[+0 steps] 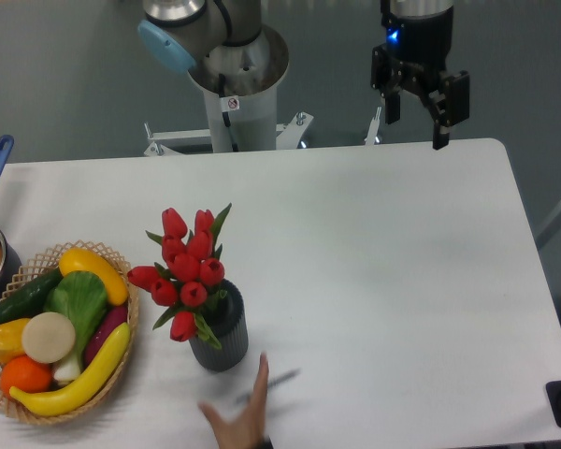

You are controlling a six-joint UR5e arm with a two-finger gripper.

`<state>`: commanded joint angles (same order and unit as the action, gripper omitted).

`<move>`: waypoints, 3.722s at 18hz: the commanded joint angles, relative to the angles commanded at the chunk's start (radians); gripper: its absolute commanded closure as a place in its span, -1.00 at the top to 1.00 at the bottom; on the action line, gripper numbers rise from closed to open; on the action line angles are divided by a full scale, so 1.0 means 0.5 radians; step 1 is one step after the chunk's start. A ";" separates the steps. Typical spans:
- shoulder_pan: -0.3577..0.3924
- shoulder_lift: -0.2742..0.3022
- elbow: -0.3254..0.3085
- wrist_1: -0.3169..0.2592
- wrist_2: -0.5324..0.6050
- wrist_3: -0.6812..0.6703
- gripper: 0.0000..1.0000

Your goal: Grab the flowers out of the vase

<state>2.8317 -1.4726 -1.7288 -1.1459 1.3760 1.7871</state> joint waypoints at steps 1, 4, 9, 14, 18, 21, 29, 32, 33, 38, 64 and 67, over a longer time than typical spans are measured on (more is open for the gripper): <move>0.000 0.003 -0.006 0.003 0.000 0.000 1.00; 0.000 0.006 -0.009 0.000 0.000 0.000 1.00; -0.003 0.003 -0.028 0.028 0.000 -0.003 1.00; -0.003 0.009 -0.058 0.025 -0.101 -0.128 1.00; -0.058 0.009 -0.144 0.064 -0.156 -0.435 1.00; -0.077 0.009 -0.230 0.129 -0.297 -0.530 1.00; -0.110 0.006 -0.436 0.147 -0.718 -0.592 1.00; -0.126 -0.027 -0.448 0.233 -0.834 -0.604 1.00; -0.132 -0.043 -0.451 0.233 -0.871 -0.607 1.00; -0.230 -0.165 -0.451 0.233 -1.058 -0.638 1.00; -0.518 -0.549 -0.411 0.359 -1.503 -0.632 1.00; -0.522 -0.577 -0.405 0.368 -1.503 -0.617 1.00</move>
<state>2.5710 -1.7610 -1.9313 -0.9618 0.6243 1.4787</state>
